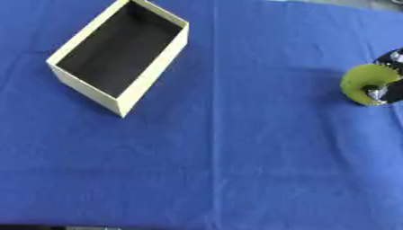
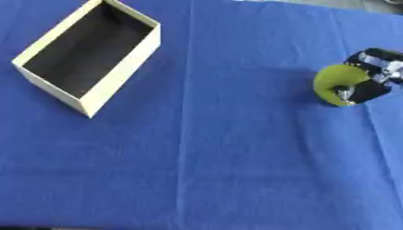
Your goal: Pick up objects on the table and place them in the box.
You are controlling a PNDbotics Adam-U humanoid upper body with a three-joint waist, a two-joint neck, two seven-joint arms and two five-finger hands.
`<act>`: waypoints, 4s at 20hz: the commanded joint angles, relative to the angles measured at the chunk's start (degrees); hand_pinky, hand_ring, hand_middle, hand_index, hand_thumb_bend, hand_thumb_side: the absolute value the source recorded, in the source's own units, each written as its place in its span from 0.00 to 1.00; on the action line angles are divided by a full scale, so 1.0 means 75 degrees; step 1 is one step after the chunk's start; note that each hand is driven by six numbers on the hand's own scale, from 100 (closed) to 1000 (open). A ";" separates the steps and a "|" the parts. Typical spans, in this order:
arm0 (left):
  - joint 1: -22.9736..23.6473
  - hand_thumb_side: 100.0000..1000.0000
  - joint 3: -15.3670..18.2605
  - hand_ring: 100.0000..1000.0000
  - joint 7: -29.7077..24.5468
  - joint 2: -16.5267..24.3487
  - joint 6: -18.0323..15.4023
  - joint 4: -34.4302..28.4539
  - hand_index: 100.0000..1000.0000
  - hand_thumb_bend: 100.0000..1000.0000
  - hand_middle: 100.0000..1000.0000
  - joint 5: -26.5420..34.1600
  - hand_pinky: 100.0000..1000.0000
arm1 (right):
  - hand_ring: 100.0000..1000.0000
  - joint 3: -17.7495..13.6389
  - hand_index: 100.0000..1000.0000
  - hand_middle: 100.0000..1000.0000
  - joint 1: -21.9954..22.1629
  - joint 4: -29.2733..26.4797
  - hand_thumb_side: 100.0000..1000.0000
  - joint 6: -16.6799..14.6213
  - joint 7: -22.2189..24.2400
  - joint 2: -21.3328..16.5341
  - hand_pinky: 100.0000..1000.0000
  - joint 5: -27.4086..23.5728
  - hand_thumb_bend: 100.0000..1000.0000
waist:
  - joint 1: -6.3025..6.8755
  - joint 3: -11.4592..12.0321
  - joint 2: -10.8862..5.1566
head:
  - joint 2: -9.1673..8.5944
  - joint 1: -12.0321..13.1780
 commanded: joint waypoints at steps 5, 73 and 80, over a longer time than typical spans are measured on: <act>-0.0050 0.17 0.0071 0.54 0.0117 0.0203 -0.0050 -0.0109 0.59 0.35 0.57 0.0030 0.75 | 0.58 -0.0391 0.54 0.40 0.0251 -0.0895 0.00 -0.0252 -0.0754 -0.0282 0.61 -0.0077 0.00 | 0.0015 -0.0024 -0.0169 | -0.0054 0.0060; -0.0561 0.17 -0.0261 0.54 -0.0259 0.0238 -0.0258 -0.0109 0.58 0.34 0.57 0.0374 0.75 | 0.86 0.3065 0.86 0.79 -0.7005 0.1605 0.26 -0.1615 0.1061 0.4807 0.82 0.2403 0.21 | -0.0331 0.0752 -0.0049 | -0.0157 -0.1351; -0.0536 0.17 -0.0253 0.54 -0.0259 0.0240 -0.0251 -0.0109 0.58 0.34 0.57 0.0378 0.75 | 0.90 0.2766 0.88 0.80 -0.7034 0.1175 0.41 -0.1945 0.1347 0.4739 0.86 0.2887 0.20 | -0.0307 0.0730 -0.0067 | -0.0127 -0.1335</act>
